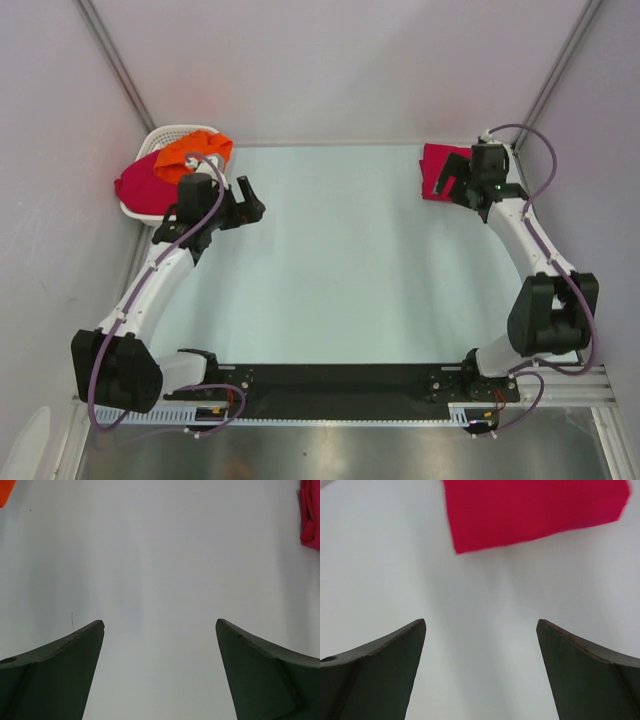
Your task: Fold and stack the t-shirts
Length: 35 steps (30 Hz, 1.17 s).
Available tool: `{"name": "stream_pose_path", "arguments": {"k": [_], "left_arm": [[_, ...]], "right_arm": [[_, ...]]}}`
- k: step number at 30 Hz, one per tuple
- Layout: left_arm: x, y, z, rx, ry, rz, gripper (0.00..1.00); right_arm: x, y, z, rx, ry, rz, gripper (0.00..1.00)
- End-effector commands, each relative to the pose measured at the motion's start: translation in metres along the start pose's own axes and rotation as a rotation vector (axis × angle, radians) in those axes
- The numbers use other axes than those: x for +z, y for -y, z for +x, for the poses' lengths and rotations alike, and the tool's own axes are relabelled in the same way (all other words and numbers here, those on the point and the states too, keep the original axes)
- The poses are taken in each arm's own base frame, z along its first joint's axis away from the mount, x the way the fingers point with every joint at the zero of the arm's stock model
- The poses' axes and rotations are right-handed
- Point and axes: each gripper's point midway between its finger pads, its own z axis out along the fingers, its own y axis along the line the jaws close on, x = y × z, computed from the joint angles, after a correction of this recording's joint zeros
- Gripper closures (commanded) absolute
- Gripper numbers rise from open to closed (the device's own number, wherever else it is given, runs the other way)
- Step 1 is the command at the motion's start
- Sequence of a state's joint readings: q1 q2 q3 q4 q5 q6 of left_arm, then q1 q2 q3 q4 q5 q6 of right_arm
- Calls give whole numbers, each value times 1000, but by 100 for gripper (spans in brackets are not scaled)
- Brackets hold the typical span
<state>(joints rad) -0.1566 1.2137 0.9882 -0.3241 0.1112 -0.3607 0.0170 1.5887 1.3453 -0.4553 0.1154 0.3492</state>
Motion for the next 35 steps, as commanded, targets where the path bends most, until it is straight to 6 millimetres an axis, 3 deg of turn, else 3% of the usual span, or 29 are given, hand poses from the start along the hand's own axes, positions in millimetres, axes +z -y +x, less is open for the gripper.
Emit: {"name": "stream_pose_path", "arguments": {"k": [1, 5, 8, 11, 13, 16, 22, 35], "left_arm": [[-8, -3, -18, 43, 60, -26, 0], [-20, -4, -31, 80, 107, -42, 0], [-37, 3, -40, 92, 152, -20, 0], [-51, 12, -37, 68, 178, 29, 0], [-61, 12, -30, 59, 204, 47, 0], [-63, 4, -13, 50, 212, 40, 0], [-70, 2, -8, 37, 209, 34, 0], [-72, 0, -13, 65, 227, 19, 0]], "right_arm": [[-57, -58, -16, -53, 165, -258, 0], [-83, -70, -5, -9, 136, -325, 0], [-111, -73, -9, -16, 186, -366, 0], [-140, -72, -10, -4, 255, -413, 0], [-153, -67, 4, 15, 274, -439, 0], [-159, -60, 21, 56, 311, -473, 0], [-152, -62, 40, 82, 272, -513, 0], [-154, -71, 21, 25, 287, -502, 0]]}}
